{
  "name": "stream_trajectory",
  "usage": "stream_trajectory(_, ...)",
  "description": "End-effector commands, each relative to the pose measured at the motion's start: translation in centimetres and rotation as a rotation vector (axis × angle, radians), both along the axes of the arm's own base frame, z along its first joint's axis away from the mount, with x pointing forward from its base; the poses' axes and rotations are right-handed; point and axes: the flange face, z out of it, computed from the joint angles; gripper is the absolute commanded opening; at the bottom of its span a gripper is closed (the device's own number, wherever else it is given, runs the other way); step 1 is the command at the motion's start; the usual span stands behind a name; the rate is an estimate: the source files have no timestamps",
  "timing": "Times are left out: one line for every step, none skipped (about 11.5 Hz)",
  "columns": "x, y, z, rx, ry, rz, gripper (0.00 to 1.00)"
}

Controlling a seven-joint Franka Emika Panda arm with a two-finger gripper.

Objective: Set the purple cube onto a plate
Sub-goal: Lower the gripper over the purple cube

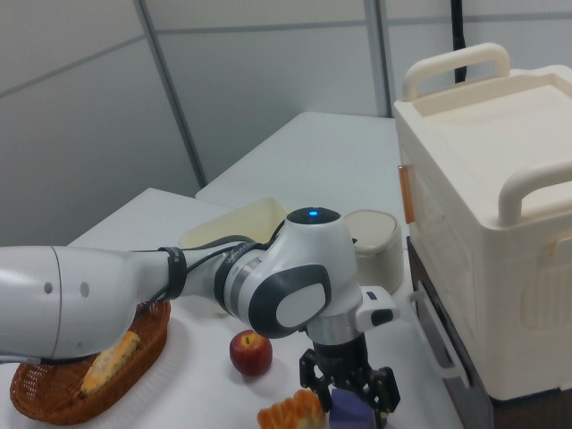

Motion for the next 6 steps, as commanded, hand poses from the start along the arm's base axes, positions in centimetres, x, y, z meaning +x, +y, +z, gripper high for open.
stream_trajectory(0.3,0.0,-1.5,0.0,0.0,0.01,1.0)
stream_trajectory(0.2,0.0,-1.2,0.001,0.002,0.018,1.0)
stream_trajectory(0.5,-0.2,-0.2,-0.001,-0.005,0.024,1.0)
stream_trajectory(0.2,-0.8,0.3,0.01,0.015,0.077,1.0)
stream_trajectory(-0.1,-1.2,0.7,0.03,0.04,0.131,1.0)
stream_trajectory(-0.3,-1.3,0.7,0.038,0.055,0.148,1.0)
